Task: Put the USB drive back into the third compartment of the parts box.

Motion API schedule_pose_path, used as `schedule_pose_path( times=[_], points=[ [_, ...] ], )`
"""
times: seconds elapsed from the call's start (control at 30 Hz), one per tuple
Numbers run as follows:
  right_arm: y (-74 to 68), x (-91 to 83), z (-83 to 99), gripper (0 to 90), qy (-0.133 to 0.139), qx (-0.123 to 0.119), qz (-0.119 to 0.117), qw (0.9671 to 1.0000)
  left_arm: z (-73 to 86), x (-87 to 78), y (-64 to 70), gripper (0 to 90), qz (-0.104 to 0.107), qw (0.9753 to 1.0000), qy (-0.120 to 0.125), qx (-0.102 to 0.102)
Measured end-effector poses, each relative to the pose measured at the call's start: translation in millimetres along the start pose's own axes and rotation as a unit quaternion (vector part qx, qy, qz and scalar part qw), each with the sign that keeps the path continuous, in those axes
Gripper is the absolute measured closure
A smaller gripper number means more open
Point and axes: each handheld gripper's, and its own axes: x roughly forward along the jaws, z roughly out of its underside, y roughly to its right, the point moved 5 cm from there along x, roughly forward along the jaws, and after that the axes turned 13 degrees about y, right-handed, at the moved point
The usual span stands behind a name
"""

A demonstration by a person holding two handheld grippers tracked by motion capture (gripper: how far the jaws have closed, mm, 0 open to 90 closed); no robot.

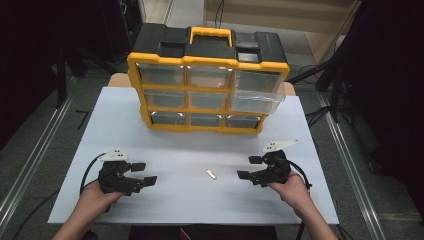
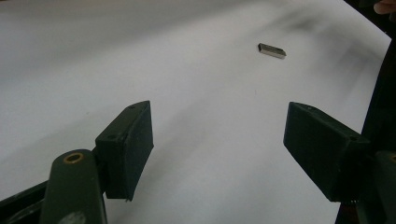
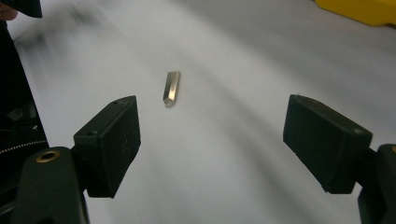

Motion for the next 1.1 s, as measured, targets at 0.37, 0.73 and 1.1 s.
schedule_pose_path(
  times=[0.37,0.73,1.1],
  points=[
    [-4.1,18.1,-13.5,17.4,-0.005,-0.008,-0.007,0.9999,0.4,0.1,0.0,25.5,0.0,1.0,-0.002,-0.001],
    [-10.9,36.0,-26.4,17.5,-0.011,-0.018,-0.017,0.9996,0.8,0.4,0.6,25.5,0.001,1.0,-0.004,0.001],
    [-19.2,56.6,-35.6,18.1,-0.02,-0.032,-0.024,0.999,1.0,0.6,0.9,25.5,0.003,1.0,-0.006,0.001]
  ],
)
